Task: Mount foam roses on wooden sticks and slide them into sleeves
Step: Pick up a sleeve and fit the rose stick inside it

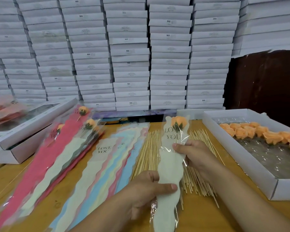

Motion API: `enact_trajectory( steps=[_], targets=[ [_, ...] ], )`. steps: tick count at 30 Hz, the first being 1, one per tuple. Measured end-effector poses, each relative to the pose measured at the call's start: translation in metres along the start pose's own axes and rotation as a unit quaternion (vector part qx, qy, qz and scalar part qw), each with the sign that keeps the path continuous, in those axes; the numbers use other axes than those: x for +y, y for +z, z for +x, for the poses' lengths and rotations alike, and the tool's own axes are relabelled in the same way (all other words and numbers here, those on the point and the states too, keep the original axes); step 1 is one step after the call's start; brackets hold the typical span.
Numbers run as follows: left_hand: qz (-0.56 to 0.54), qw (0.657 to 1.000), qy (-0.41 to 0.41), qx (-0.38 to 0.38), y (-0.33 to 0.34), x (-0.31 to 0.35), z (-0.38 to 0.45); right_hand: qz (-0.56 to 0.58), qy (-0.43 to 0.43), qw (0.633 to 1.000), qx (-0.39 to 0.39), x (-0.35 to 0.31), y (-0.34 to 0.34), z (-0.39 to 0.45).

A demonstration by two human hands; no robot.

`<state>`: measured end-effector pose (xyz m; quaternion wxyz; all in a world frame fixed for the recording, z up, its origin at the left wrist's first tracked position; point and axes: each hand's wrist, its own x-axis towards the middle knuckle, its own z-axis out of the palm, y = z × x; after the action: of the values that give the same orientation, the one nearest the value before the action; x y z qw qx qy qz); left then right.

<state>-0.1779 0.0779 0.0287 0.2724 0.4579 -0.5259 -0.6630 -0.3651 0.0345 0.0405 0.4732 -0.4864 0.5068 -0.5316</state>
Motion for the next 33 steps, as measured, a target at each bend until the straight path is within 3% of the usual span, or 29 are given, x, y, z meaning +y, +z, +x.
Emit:
enact_trajectory(
  steps=[6, 15, 18, 23, 26, 33],
  targets=[
    [-0.028, 0.999, 0.024, 0.026, -0.003, 0.001, 0.001, -0.02, 0.05, 0.994, -0.092, 0.007, 0.004, -0.005],
    [-0.028, 0.999, 0.015, 0.016, -0.01, -0.005, 0.001, 0.011, 0.031, 0.999, -0.008, 0.004, 0.004, 0.001],
    [-0.028, 0.999, 0.022, 0.035, -0.016, -0.003, 0.001, 0.031, 0.036, 0.999, -0.023, 0.008, 0.003, 0.001],
    [-0.023, 0.99, 0.09, 0.103, -0.053, 0.026, -0.002, 0.099, 0.03, 0.995, -0.014, 0.013, -0.003, -0.003],
    [-0.008, 0.975, 0.116, 0.19, -0.095, 0.046, -0.005, 0.11, 0.024, 0.993, 0.019, 0.015, -0.01, -0.004],
    [0.057, 0.895, 0.154, 0.416, -0.211, 0.06, -0.013, 0.115, -0.006, 0.993, 0.033, 0.013, -0.012, -0.008]
  ],
)
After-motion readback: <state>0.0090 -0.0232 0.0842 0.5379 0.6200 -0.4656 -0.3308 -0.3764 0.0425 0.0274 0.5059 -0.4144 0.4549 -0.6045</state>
